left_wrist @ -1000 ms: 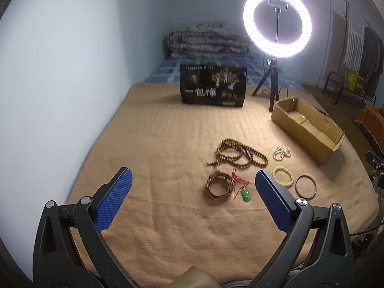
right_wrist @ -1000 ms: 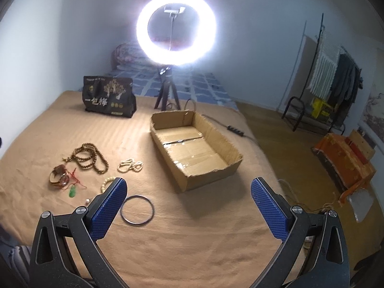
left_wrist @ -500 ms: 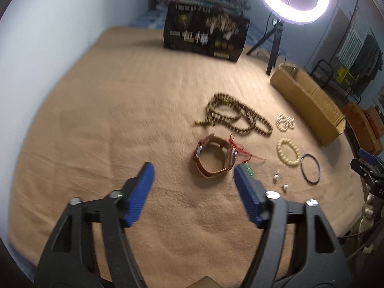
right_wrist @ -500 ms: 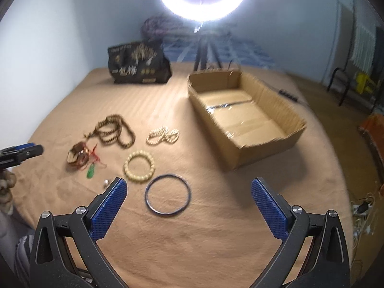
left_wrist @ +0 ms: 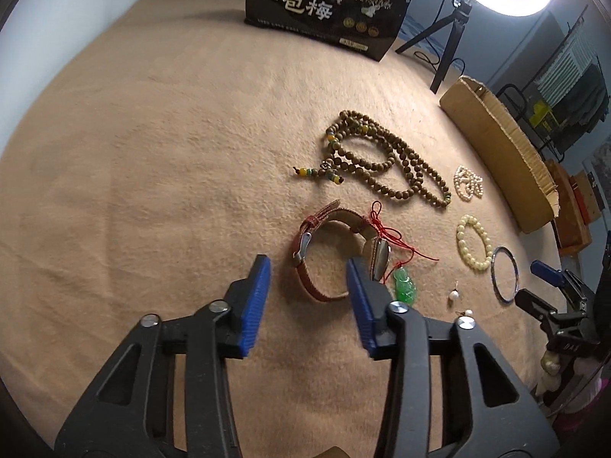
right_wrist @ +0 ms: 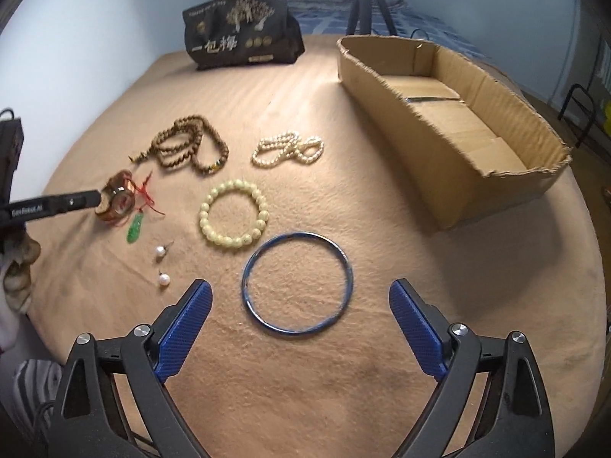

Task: Organize jewelry
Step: 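Close the left tool on the brown leather watch while the right tool grips the blue bangle, then carry the watch with the left tool into the box while the right tool drops the bangle there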

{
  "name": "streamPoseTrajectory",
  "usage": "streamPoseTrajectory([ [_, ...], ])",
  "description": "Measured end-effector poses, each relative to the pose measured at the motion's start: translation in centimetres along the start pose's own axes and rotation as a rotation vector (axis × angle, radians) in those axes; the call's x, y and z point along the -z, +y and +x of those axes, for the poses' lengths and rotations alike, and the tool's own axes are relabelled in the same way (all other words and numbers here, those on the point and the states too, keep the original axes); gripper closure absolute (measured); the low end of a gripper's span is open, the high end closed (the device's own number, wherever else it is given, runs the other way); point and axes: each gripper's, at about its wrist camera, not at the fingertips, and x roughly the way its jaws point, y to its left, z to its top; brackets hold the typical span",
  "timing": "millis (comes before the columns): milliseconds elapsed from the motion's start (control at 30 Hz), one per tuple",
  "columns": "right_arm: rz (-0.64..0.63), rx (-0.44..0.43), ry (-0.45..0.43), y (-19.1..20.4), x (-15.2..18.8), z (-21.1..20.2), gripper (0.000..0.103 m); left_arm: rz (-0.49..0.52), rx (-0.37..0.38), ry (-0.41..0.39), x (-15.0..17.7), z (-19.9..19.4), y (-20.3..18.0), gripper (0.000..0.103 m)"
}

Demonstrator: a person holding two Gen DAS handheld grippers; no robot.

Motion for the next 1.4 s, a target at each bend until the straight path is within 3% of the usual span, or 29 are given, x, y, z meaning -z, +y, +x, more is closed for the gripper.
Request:
streamPoseTrajectory([
  [67, -0.004, 0.010, 0.011, 0.0, 0.1, 0.6, 0.009, -0.007, 0.004, 0.012, -0.1, 0.7, 0.1, 0.064],
  [300, -0.014, 0.007, 0.046, 0.2, 0.0, 2.6, 0.009, -0.018, -0.007, 0.015, -0.5, 1.6, 0.3, 0.085],
  [433, -0.047, 0.041, 0.056, 0.7, -0.3, 3.4, 0.009, 0.009, -0.043, 0.010, -0.4, 1.7, 0.0, 0.093],
  [500, -0.060, 0.056, 0.059, 1.0, -0.4, 3.6, 0.012, 0.007, -0.043, 0.008, -0.5, 1.6, 0.0, 0.094],
  [600, -0.068, 0.063, 0.054, 1.1, -0.5, 3.3, 0.031, 0.006, -0.048, 0.004, -0.5, 1.6, -0.1, 0.096],
  [800, -0.042, 0.038, 0.041, 0.8, -0.4, 2.4, 0.031, 0.014, -0.055, -0.009, -0.2, 1.1, -0.7, 0.097],
  [1067, -0.056, 0.031, -0.039, 1.4, -0.3, -0.9, 0.031, 0.026, -0.040, -0.050, -0.5, -1.1, -1.8, 0.097],
  [1400, -0.032, 0.076, -0.167, -0.7, -2.8, -5.0, 0.031, 0.072, 0.055, -0.118, -3.6, -2.9, -6.2, 0.097],
])
